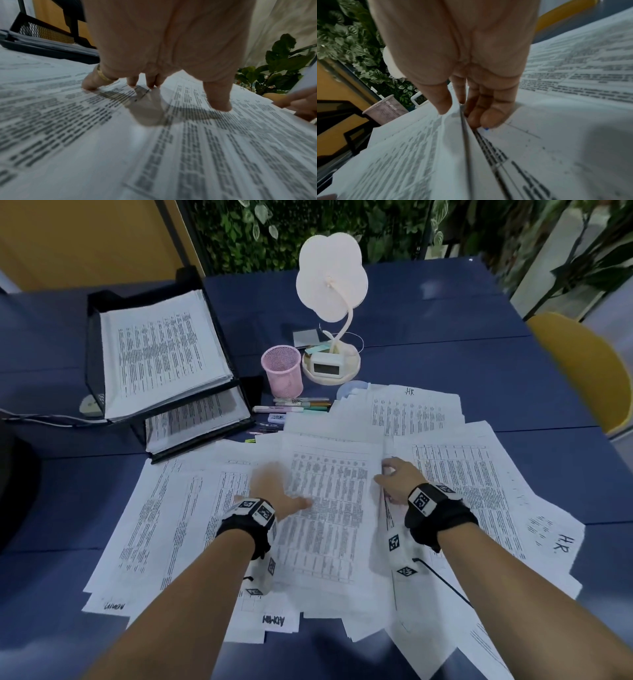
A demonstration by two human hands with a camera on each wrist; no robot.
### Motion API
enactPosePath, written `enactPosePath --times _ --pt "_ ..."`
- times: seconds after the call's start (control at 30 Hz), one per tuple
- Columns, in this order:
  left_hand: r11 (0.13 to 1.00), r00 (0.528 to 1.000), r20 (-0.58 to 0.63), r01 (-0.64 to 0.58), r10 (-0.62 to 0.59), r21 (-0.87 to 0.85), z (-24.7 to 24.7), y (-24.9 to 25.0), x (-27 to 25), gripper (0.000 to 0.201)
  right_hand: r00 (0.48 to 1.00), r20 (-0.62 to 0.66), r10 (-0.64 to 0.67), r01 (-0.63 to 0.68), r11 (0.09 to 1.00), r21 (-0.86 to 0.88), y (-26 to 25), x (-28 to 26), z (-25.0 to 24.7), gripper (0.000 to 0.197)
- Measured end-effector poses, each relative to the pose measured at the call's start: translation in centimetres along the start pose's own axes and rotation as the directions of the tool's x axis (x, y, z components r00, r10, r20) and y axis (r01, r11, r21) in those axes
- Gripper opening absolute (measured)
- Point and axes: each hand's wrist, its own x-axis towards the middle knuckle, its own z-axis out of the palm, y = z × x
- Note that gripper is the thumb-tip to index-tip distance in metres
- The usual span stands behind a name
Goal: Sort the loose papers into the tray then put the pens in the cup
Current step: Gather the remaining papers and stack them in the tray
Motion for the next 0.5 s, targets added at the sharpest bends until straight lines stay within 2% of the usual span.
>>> enactPosePath --times 0.07,0.1,0.17,0.23,0.3,0.4,0.5 --pt "0.999 1.0 -0.019 0.02 -0.021 -0.031 0.6 -0.3 0.5 0.124 0.994 -0.112 -0.013 0.004 0.997 -0.073 0.4 0.3 -0.7 0.03" --pt "0.999 0.999 -0.024 0.026 -0.027 -0.024 0.8 -0.2 0.6 0.124 0.985 -0.174 0.014 -0.036 0.992 -0.123 0.7 0.6 -1.4 0.03" --pt "0.999 0.999 -0.012 0.039 -0.039 0.006 0.8 0.2 0.7 0.118 0.959 -0.268 0.096 -0.168 0.95 -0.262 1.4 1.1 -2.9 0.027" --pt "0.996 0.997 0.013 0.076 -0.077 0.042 0.2 1.1 0.7 0.11 0.926 -0.323 0.195 -0.303 0.895 -0.327 2.3 1.6 -4.5 0.036" --pt "0.988 0.991 0.026 0.132 -0.134 0.076 -0.5 2.5 0.8 0.104 0.899 -0.355 0.256 -0.381 0.859 -0.343 3.1 2.0 -5.8 0.047" --pt "0.973 0.978 0.028 0.205 -0.209 0.104 -0.7 4.7 1.2 0.111 0.852 -0.406 0.329 -0.473 0.816 -0.332 4.2 2.5 -7.3 0.057" --pt "0.948 0.956 0.03 0.285 -0.292 0.138 -0.6 6.3 1.5 0.115 0.8 -0.411 0.436 -0.536 0.828 -0.164 5.6 2.6 -8.6 0.086"
